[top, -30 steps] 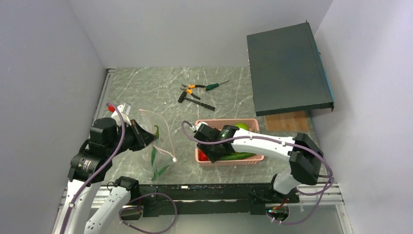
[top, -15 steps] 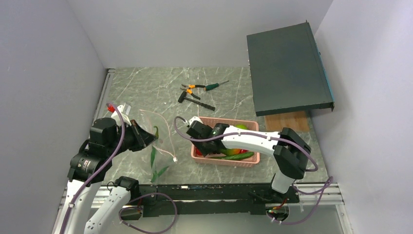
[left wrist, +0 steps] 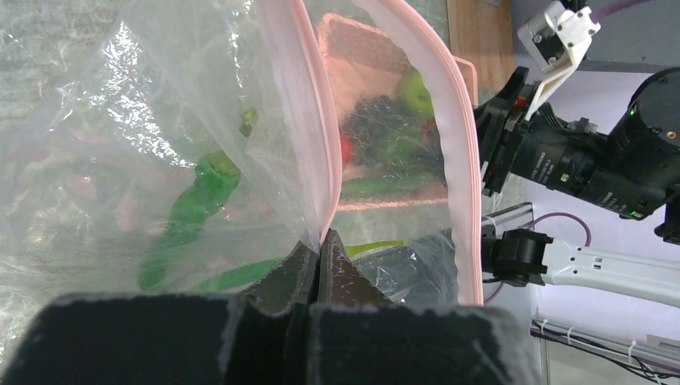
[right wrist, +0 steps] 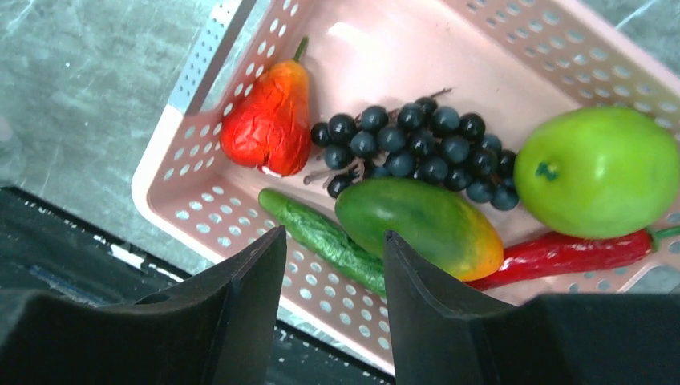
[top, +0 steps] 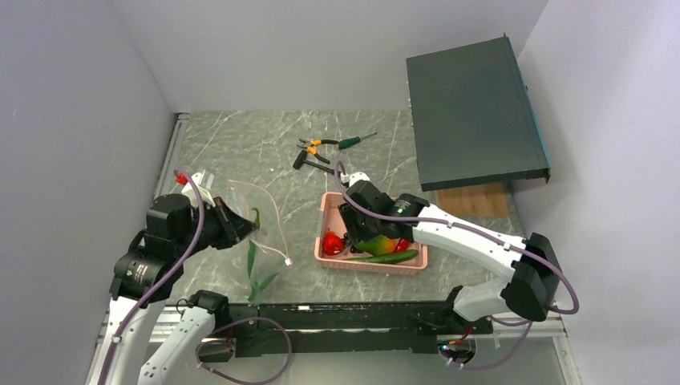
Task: Place the food in the zip-top bag and seal the zipper
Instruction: Pick up the fake vegetable from the bin.
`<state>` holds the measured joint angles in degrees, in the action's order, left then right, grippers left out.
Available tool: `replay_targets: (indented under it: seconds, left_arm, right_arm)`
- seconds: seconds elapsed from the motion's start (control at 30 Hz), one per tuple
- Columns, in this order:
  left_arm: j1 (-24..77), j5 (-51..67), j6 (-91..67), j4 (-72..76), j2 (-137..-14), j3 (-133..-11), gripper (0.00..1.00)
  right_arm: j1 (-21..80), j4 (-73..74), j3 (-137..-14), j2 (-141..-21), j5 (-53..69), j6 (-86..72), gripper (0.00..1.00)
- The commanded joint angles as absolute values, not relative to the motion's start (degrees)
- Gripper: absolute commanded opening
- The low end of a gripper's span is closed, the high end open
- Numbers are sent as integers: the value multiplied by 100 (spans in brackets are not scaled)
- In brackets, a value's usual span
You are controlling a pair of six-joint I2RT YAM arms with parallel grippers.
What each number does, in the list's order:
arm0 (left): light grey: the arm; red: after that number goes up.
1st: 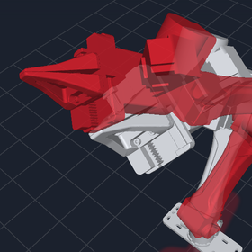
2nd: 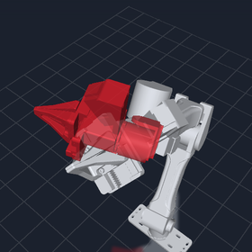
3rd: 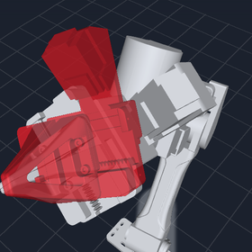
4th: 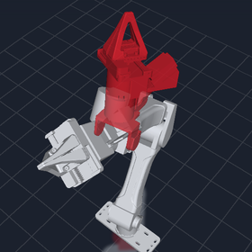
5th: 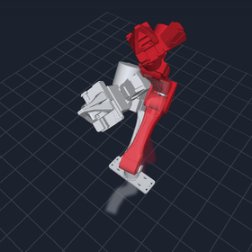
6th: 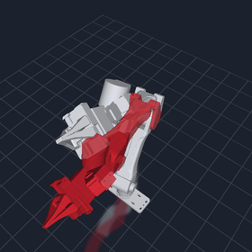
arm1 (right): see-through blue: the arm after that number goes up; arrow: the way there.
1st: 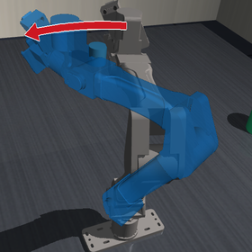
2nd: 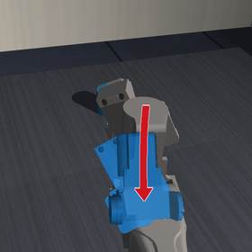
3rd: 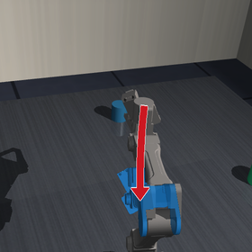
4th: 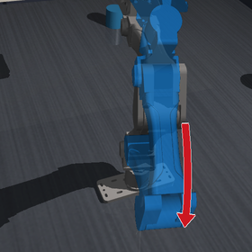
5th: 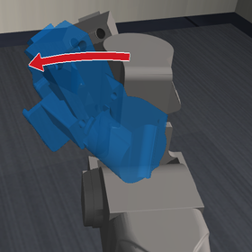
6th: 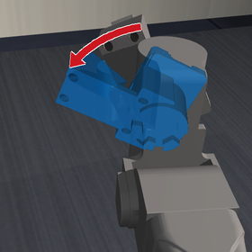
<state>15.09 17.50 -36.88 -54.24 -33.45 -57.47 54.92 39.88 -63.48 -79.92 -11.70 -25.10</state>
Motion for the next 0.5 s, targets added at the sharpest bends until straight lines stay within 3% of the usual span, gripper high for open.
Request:
replay_targets:
  seconds: [0.0,0.07,0.17,0.47]
  left_arm:
    - [1533,1773,-3642,-5196,-3293,-5742,0]
    - [1536,1756,-3615,-5272,-3311,-5818,0]
    - [1537,1671,-3598,-5365,-3271,-5899,0]
    - [1534,1825,-3701,-5163,-3262,-5745,0]
  right_arm:
    - [5484,3895,-6083,-7673,-948,-2785,51]
    - [5410,4394,-6199,-7658,-1598,-3128,55]
    - [5187,5350,-6252,-7505,-2684,-4586,71]
    - [4708,5964,-4972,-6072,-2952,-7881,66]
